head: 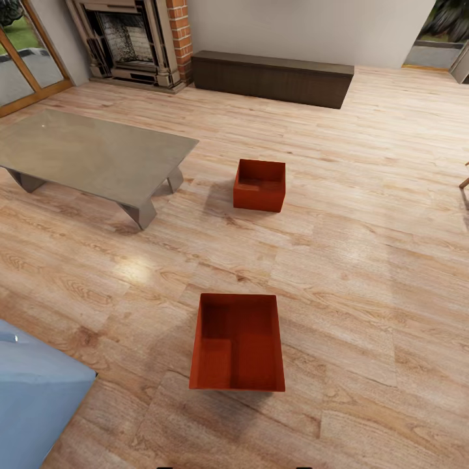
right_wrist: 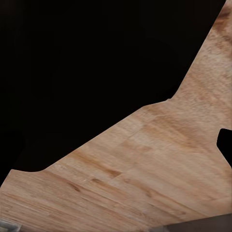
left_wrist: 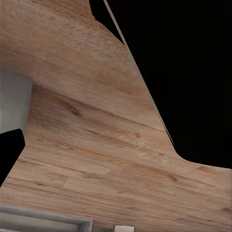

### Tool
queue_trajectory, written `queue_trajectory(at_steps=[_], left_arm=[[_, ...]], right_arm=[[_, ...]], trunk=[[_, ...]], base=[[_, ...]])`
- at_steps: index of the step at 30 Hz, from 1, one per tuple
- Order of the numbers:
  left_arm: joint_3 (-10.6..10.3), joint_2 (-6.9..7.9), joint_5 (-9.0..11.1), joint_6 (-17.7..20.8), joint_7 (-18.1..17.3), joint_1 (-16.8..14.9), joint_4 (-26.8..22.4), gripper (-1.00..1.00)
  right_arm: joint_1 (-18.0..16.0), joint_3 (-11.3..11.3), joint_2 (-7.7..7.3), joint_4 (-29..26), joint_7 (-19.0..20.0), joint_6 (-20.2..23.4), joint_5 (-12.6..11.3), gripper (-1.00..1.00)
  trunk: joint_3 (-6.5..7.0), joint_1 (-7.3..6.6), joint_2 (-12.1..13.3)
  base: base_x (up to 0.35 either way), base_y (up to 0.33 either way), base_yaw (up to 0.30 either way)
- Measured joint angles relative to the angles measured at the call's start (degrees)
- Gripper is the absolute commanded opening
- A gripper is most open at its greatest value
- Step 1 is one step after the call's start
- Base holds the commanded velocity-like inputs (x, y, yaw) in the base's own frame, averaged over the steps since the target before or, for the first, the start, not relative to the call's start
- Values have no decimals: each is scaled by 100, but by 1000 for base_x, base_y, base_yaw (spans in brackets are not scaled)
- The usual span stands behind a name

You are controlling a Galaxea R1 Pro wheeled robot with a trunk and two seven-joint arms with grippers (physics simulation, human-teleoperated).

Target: Move the two storage containers from the living room to the garage. In the garage, place one container on the floor and stack the other container on top of it (either order is fine).

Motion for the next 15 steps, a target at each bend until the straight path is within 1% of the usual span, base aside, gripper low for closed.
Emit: queue_trajectory(at_steps=[15], left_arm=[[1,0,0,0,0,0,0,100]], right_arm=[[0,0,1,0,0,-1,0,100]], trunk=[[0,0,0]], base=[[0,0,0]])
